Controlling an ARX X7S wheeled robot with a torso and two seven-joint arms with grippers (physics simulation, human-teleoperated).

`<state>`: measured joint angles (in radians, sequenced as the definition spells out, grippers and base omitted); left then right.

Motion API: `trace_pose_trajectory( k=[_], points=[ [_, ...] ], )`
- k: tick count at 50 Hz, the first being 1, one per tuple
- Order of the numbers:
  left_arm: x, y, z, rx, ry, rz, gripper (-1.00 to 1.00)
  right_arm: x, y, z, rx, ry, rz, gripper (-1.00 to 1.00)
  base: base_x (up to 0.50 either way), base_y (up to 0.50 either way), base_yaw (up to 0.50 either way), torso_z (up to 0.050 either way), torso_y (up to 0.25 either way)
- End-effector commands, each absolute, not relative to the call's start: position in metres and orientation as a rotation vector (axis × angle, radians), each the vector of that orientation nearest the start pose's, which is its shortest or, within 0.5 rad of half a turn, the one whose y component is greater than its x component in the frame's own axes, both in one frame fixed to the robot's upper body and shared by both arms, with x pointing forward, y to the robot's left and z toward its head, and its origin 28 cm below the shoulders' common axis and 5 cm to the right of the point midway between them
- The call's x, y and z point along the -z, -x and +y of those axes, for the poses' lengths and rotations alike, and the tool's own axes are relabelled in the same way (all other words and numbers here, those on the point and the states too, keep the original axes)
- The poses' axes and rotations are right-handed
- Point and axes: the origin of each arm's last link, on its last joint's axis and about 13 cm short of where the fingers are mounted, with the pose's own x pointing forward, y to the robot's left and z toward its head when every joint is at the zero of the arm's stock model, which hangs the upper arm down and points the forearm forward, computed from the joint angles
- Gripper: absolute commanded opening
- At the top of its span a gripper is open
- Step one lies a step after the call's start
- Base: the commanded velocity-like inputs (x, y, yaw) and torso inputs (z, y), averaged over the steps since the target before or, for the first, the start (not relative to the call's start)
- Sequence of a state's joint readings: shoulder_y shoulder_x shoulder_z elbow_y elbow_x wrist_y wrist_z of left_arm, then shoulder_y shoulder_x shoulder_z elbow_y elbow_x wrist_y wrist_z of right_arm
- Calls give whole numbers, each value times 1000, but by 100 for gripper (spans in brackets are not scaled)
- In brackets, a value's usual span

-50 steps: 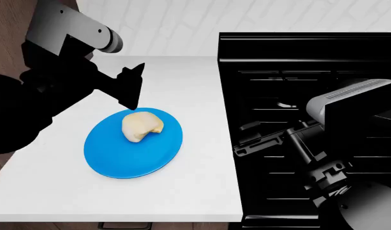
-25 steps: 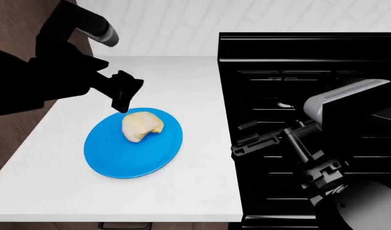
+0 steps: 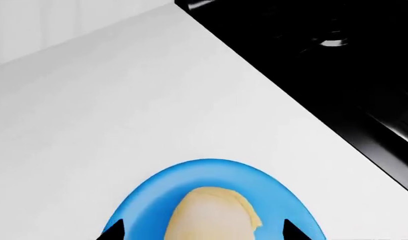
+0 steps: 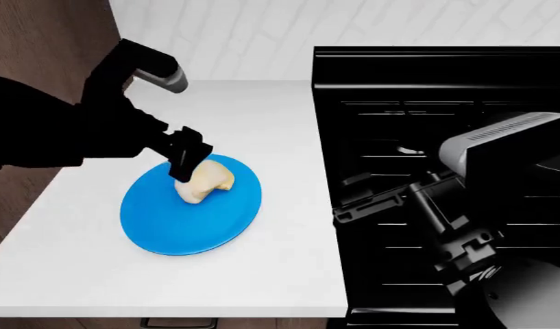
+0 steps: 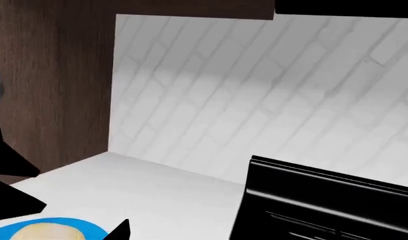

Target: Frozen meat rests on a plate on the counter. Retrieve the meat and place it in a pot on a burner. Then turn the burner on.

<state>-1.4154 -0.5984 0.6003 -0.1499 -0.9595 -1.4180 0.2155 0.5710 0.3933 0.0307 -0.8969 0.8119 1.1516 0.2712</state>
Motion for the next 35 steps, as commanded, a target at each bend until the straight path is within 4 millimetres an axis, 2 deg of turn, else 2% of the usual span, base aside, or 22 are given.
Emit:
trace_pose_trajectory(
  k=[1, 10, 21, 35],
  points=[
    [-293, -336, 278, 563, -229, 601, 100, -227, -205, -114, -315, 91, -209, 100, 0, 0, 0, 0, 0],
    [-287, -350, 275, 570, -236, 617, 100, -226, -208, -114, -309, 88, -202, 100, 0, 0, 0, 0, 0],
    [-272, -356, 275, 570, -231, 653, 100, -221, -213, -113, -310, 85, -187, 100, 0, 0, 0, 0, 0],
    [-268, -350, 268, 606, -255, 662, 100, -218, -213, -114, -306, 84, -186, 100, 0, 0, 0, 0, 0]
  ],
)
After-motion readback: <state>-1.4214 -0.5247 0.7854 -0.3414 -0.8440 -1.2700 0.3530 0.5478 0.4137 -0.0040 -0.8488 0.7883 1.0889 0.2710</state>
